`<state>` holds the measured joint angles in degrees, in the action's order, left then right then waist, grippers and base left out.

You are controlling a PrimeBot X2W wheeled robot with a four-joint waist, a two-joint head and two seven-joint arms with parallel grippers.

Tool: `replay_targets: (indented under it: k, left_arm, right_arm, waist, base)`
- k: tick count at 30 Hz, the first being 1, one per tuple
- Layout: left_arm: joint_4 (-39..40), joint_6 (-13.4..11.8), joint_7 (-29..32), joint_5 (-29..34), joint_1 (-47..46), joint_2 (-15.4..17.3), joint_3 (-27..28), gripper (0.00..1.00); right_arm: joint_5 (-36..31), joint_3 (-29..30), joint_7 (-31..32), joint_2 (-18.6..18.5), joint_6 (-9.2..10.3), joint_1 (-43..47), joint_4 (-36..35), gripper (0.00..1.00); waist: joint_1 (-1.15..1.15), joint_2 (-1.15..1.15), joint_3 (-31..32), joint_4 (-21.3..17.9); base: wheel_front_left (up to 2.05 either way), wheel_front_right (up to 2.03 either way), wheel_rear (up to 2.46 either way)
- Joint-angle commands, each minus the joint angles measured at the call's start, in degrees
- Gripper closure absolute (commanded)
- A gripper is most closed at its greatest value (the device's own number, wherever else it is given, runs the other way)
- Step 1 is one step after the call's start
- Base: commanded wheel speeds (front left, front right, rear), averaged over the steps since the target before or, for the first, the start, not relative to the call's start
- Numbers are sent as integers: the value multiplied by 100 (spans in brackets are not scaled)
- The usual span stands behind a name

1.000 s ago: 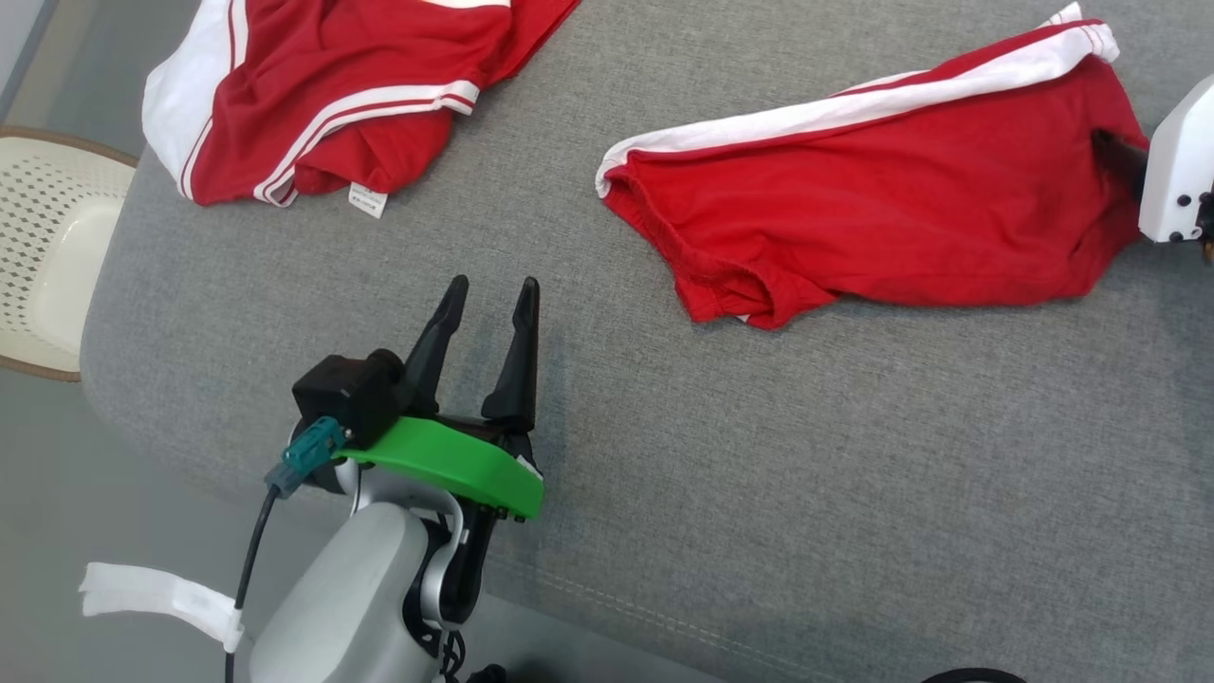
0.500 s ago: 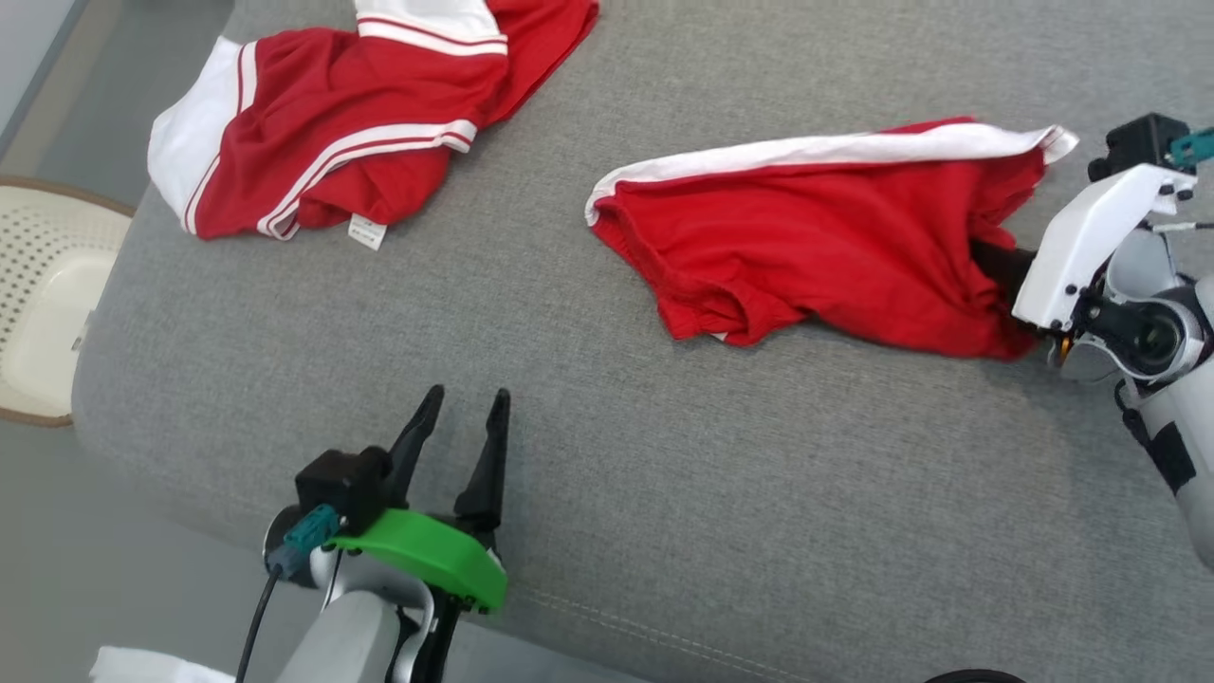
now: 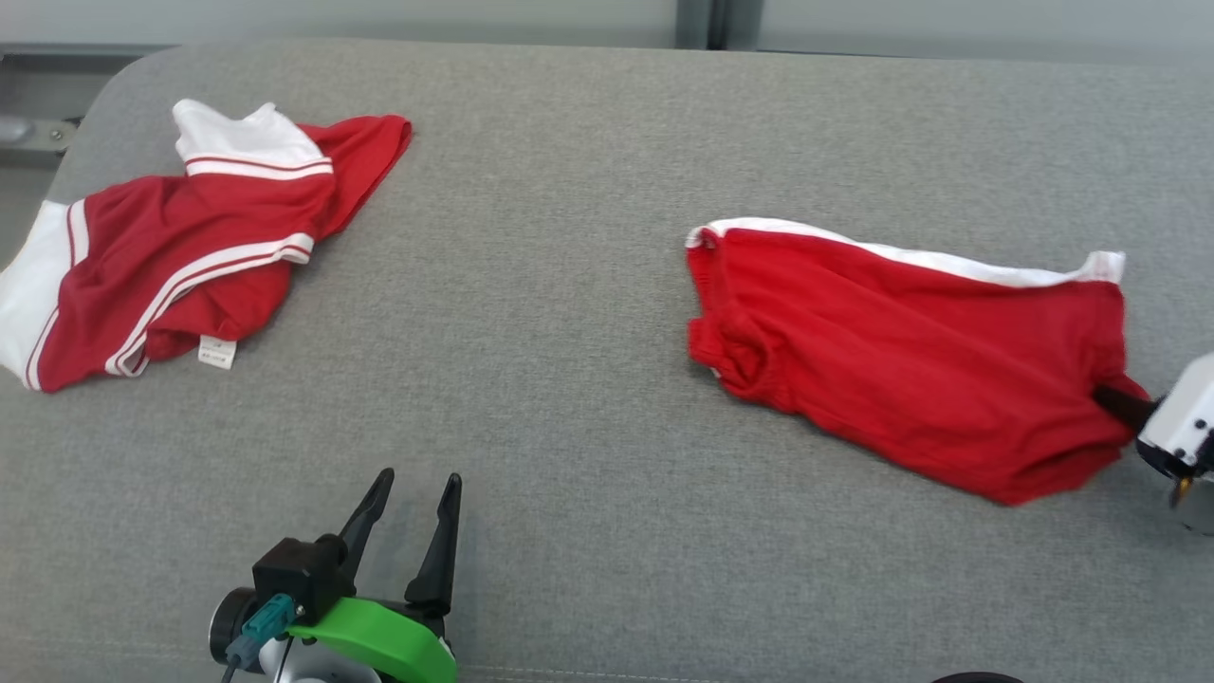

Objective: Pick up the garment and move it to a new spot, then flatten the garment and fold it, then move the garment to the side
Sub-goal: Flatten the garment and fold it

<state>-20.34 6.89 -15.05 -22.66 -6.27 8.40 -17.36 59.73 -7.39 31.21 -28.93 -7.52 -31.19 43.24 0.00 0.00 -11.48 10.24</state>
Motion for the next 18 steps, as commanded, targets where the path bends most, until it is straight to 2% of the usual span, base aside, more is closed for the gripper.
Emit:
replay_targets:
  k: [1,5,8,11,12,15,18]
  left_arm:
    - [13,26,-17,58,126,47,45,0]
    - [56,55,-17,93,167,-52,122,0]
    - [33,57,-17,115,197,-130,125,0]
    - [22,60,-17,122,237,-187,132,0]
    - [22,60,-17,122,237,-187,132,0]
    - [30,63,-16,144,251,-241,143,0]
    - [22,64,-17,154,171,-229,55,0]
  right_arm:
    - [-104,166,-222,-129,6,176,242,100]
    - [-232,575,-730,-394,4,101,544,100]
    - [-267,714,-915,-484,3,-136,259,100]
    - [-190,614,-764,-306,3,-259,-511,100]
    - [-190,614,-764,-306,3,-259,-511,100]
    - [-281,245,-491,-93,3,-247,-1478,100]
    - [-450,-235,-247,316,3,-137,-2158,100]
  waist:
    - [0,0,255,-403]
    - [0,0,146,-379]
    - [0,0,130,-377]
    - [0,0,173,-415]
    - [0,0,173,-415]
    - [0,0,192,-500]
    - [0,0,178,-560]
  base:
    - [0,0,0]
    - [0,0,0]
    - [0,0,0]
    - [0,0,0]
    - [0,0,0]
    - [0,0,0]
    - [0,0,0]
